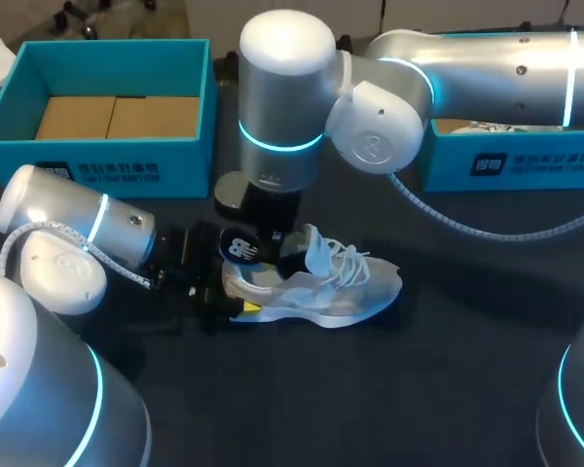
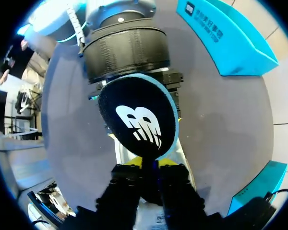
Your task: Take the shoe out of the shoebox, open the shoe tongue, remove and reinsert the insole, then place the shoe into the shoebox
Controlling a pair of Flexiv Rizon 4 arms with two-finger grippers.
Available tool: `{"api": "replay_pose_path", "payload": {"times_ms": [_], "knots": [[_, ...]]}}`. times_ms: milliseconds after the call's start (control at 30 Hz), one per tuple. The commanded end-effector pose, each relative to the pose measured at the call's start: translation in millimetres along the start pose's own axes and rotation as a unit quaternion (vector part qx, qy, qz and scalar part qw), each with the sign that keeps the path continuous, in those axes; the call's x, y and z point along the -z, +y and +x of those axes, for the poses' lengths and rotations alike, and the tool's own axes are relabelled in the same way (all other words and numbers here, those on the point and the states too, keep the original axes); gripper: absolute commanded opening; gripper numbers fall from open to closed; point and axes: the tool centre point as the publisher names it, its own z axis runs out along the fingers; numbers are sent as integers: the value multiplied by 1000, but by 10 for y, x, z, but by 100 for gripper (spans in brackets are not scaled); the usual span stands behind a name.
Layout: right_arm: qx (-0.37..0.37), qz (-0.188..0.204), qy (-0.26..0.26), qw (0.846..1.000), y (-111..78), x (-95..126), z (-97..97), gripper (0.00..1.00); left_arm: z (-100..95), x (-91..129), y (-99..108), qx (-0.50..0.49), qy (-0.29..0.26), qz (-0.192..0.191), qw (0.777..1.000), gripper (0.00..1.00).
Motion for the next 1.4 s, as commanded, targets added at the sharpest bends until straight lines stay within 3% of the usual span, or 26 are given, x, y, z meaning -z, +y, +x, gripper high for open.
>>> {"api": "replay_pose_path", "payload": {"times_ms": [33, 233, 267, 300, 333, 400, 567, 833, 1067, 1300, 1400], "knots": [[-7, -3, -9, 1000, -19, 50, -12, 40, -4, -1, 4, 0, 0, -2, 1000, 0], [6, 9, 1, 1000, 9, 141, -7, 47, -4, -1, 4, 0, 0, -2, 1000, 0], [10, 13, 7, 1000, 6, 167, 1, 57, -4, -1, 4, 0, 0, -2, 1000, 0], [12, 15, 12, 1000, 0, 191, 3, 76, -4, -1, 4, 0, 0, -2, 1000, 0], [14, 17, 16, 1000, -9, 214, 2, 88, -4, -1, 4, 0, 0, -2, 1000, 0], [14, 13, 24, 1000, -18, 262, -4, 99, -4, -1, 4, 0, 0, -2, 1000, 0], [21, 22, 40, 999, -13, 344, -50, 100, -4, -1, 4, 0, 0, -2, 1000, 0], [26, -9, 92, 995, 47, 387, -97, 100, -4, -1, 4, 0, 0, -2, 1000, 0], [38, -24, 157, 987, 72, 390, -8, 100, -4, -1, 4, 0, 0, -2, 1000, 0], [41, -19, 182, 982, 99, 375, 61, 100, -4, -1, 4, 0, 0, -2, 1000, 0], [32, -38, 201, 978, 129, 362, 85, 100, -4, -1, 4, 0, 0, -2, 1000, 0]]}}
